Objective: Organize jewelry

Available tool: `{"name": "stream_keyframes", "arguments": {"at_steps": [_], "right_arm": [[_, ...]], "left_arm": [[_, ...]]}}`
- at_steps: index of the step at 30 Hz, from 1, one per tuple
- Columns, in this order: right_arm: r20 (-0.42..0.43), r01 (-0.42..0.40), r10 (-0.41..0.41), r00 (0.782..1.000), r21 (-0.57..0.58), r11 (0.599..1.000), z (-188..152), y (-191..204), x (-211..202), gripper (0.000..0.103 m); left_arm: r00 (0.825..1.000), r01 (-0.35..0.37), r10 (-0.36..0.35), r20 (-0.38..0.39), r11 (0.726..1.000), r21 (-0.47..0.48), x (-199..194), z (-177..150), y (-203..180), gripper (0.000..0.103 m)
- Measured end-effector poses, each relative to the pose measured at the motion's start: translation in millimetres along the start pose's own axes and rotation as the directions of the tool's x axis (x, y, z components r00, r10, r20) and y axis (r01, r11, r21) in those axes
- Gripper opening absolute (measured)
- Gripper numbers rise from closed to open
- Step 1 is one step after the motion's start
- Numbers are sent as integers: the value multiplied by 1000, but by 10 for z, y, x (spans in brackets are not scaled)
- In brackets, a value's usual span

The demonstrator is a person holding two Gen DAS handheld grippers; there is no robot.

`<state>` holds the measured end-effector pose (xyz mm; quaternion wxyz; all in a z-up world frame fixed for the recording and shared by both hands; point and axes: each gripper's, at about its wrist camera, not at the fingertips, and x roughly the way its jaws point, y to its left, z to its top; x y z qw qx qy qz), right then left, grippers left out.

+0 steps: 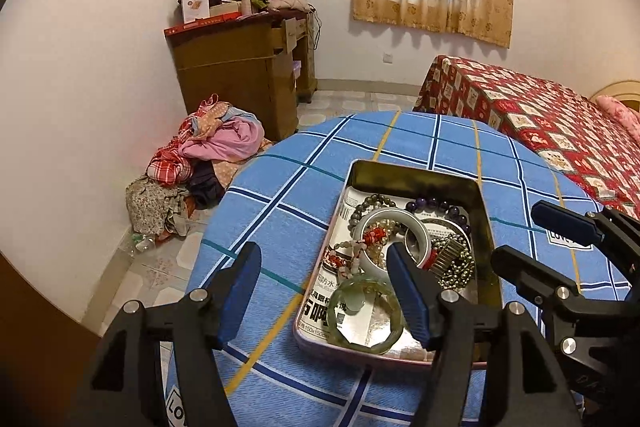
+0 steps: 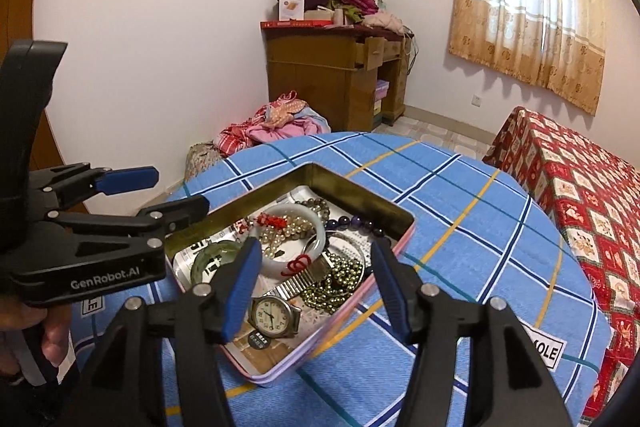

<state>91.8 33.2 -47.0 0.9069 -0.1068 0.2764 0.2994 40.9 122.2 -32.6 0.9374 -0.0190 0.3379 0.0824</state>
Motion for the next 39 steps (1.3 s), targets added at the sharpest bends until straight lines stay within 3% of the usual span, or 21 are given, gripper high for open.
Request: {"name": "stream_keyframes", "arguments": {"at_steps": [20,39], "right_arm": [[24,12,-12,1000,-5,1000,9,-56,-73,69],[32,14,-14,999,-7,1000,9,-62,-94,71]], "left_arm": [[1000,-1,1,3,1000,-1,-29,14,12,66],[1000,-4,4,5,1000,1,-24,22,15,66]]}}
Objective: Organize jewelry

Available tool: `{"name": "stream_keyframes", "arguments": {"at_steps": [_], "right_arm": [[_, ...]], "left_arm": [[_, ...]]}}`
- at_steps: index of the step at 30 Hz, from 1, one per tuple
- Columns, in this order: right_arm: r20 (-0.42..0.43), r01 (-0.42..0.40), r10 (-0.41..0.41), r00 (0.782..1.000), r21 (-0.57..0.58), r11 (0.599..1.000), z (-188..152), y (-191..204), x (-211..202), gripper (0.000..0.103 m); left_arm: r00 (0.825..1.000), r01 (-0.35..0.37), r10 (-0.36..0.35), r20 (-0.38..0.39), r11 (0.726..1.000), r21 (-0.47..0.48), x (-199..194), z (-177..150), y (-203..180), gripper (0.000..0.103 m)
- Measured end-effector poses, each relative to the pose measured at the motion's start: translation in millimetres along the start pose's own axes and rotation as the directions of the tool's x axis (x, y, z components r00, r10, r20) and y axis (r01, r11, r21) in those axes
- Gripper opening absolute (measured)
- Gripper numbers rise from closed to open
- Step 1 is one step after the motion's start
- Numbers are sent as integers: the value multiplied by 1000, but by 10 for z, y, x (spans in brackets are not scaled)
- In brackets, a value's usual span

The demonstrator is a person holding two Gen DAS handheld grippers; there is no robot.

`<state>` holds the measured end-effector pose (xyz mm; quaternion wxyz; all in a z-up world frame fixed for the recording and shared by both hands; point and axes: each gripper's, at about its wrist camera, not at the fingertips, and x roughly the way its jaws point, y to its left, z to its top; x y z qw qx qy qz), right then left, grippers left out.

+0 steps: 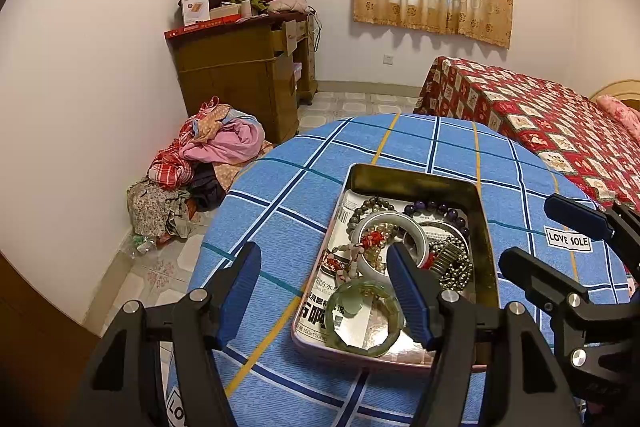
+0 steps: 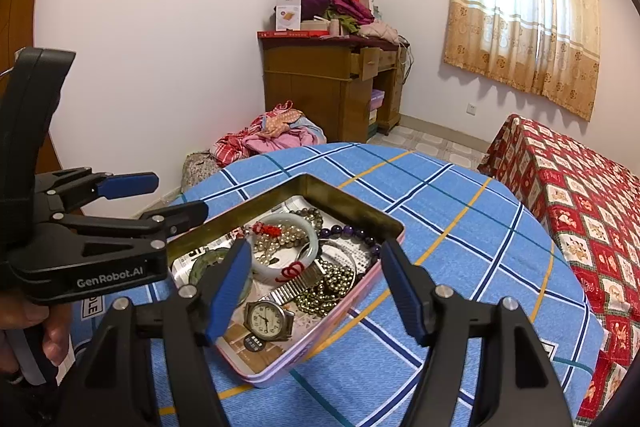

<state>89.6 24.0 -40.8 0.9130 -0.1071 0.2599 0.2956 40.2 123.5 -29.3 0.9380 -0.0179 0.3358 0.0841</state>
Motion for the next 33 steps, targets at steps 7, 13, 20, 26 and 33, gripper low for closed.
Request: {"name": "stream_keyframes", "arguments": {"at_steps": [7,13,20,26,33], "right_arm": [[3,2,-2,1000,4,1000,-2,5,-8,71],[11,7,-7,1000,8,1000,-1,-1,-14,72],[15,12,-12,1000,14,1000,-17,-36,-13,75],[14,12,-12,1000,16,1000,-25,-44,-14,75],[13,11,-11,1000,17,1000,-33,-51,-18,76]], "left_arm": [[1000,6,-6,-1,1000,6,5,2,-19,66],[1000,-2,1,9,1000,11,-11,7,-62,66],[1000,-16,16,11,1000,-5,-16,8,-53,77],[999,-34,34,10,999,1,-1,-1,-65,77],[999,-31,31,20,999,18,-27,-7,-105,77]]}}
